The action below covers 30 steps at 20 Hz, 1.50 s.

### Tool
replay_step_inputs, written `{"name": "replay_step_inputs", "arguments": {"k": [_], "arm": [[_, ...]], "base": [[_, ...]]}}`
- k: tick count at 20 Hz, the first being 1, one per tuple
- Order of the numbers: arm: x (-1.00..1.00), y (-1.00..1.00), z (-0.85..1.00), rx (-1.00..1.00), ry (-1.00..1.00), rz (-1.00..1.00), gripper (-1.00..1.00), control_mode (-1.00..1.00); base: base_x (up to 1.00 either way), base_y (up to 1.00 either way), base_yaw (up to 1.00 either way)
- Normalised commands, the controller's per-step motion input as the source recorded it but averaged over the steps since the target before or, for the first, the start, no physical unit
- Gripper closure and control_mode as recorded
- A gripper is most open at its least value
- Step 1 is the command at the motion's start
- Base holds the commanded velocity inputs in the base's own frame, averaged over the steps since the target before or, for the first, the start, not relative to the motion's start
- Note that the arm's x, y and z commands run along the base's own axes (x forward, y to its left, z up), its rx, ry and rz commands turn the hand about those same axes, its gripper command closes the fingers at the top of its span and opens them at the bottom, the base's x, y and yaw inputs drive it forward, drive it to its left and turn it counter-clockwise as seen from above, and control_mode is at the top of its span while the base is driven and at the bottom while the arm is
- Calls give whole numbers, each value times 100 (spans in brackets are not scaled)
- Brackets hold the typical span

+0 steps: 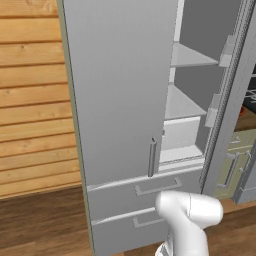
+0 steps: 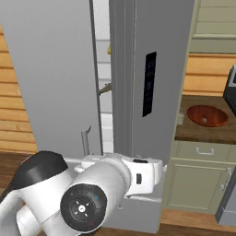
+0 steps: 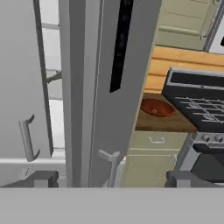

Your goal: Grab a lemon wedge from the fridge and one ice cube from the ice bowl, and put them in the glass of lemonade.

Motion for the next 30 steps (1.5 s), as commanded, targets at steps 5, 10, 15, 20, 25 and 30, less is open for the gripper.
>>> {"name": "replay_step_inputs", "arguments": {"k": [5, 10, 15, 20, 25, 30], "arm": [[-35, 100, 59, -49, 0, 0, -100, -100], [-10, 100, 61, -58, 9, 0, -100, -100], [27, 100, 40, -64, 26, -1, -100, -100], [90, 88, -6, -66, 48, -1, -100, -100], [100, 49, -23, -52, 42, -1, -100, -100], [64, -23, -35, -18, 5, -4, -100, -100]], "base": [[0, 0, 0], [0, 0, 0], [0, 0, 0], [0, 0, 0], [0, 0, 0], [0, 0, 0]]}}
